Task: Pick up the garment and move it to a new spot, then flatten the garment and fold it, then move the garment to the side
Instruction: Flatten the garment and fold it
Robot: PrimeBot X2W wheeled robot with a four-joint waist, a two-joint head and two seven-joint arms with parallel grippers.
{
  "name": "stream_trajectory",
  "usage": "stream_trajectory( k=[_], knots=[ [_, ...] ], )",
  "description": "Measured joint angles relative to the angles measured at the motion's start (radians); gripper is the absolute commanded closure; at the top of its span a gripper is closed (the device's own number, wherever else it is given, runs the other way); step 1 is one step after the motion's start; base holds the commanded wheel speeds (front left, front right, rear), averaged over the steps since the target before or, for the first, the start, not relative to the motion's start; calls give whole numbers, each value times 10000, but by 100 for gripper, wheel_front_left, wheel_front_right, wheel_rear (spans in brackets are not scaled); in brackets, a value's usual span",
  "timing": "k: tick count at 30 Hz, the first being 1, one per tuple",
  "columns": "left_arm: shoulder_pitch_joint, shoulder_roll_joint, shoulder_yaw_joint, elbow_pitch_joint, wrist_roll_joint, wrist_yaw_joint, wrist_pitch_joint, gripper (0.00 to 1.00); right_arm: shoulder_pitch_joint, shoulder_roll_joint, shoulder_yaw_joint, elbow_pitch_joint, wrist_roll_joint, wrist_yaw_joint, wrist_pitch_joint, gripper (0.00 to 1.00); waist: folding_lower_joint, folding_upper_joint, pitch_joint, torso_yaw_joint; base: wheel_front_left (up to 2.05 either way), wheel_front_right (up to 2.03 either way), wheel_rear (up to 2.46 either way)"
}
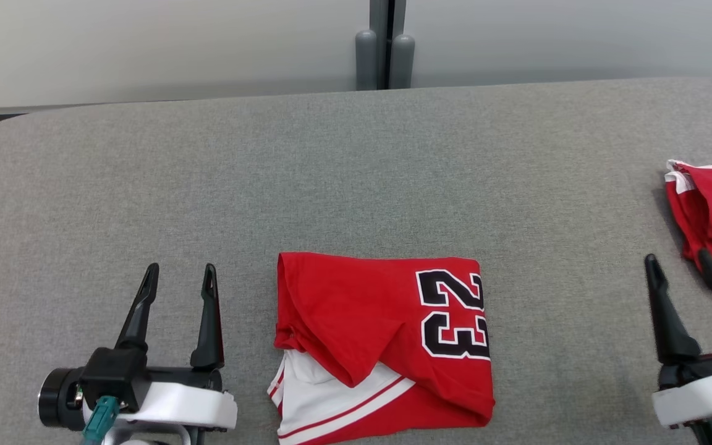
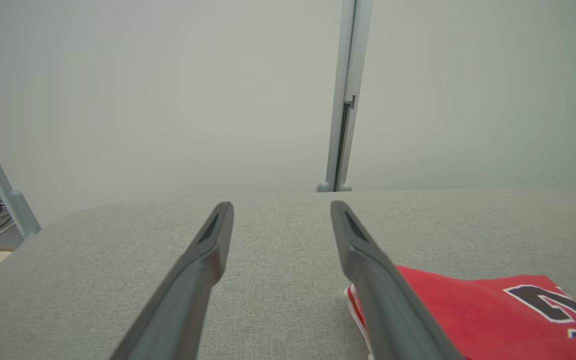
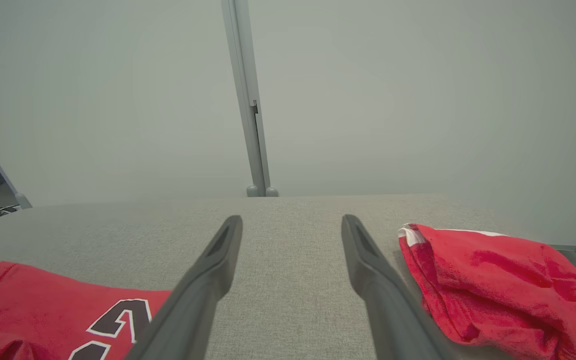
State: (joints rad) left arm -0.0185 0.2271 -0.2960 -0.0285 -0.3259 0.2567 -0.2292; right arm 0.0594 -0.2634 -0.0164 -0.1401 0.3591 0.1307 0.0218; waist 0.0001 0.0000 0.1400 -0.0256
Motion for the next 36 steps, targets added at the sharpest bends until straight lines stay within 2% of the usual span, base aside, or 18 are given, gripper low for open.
stream_trajectory(
  k=[1,2,3,6,14,17,23,30,33,36],
  knots=[
    [-83,-15,-27,-17,15,0,0,0,-60,-4,104,40,38,0,-13,52,0,0,59,41,0,0,0],
    [-178,-36,-63,-59,42,0,0,0,-195,-29,311,121,54,2,-13,87,-1,0,136,86,0,0,0],
    [-300,-79,-111,-84,88,-2,0,0,-331,-42,552,263,56,2,-10,100,0,0,219,138,0,0,0],
    [-543,-180,-249,-98,153,-17,-17,0,-840,-127,1620,903,355,0,-119,100,0,0,445,360,0,0,0],
    [-972,-391,-384,88,184,-105,-169,0,-2640,-276,5258,2934,890,2,-813,100,0,0,927,1043,0,0,0],
    [-1143,-518,-495,196,196,-194,-190,0,-3163,-345,6148,3636,1177,0,-1110,100,0,0,1046,1284,0,0,0],
    [-1178,-587,-495,334,198,-244,-267,0,-3804,-585,7636,4485,1812,0,-1475,100,0,0,1134,1519,0,0,0],
    [-1276,-658,-454,399,215,-326,-299,0,-4090,-917,9202,4174,2274,2,-1521,100,-1,0,1171,1595,0,0,0],
    [-1314,-721,-428,424,226,-357,-313,0,-4246,-980,9653,4125,2393,0,-1434,100,-1,0,1191,1599,0,0,0],
    [-1314,-744,-355,474,228,-368,-322,0,-4348,-997,9628,4098,2443,0,-1616,100,0,0,1170,1564,0,0,0]
  ],
)
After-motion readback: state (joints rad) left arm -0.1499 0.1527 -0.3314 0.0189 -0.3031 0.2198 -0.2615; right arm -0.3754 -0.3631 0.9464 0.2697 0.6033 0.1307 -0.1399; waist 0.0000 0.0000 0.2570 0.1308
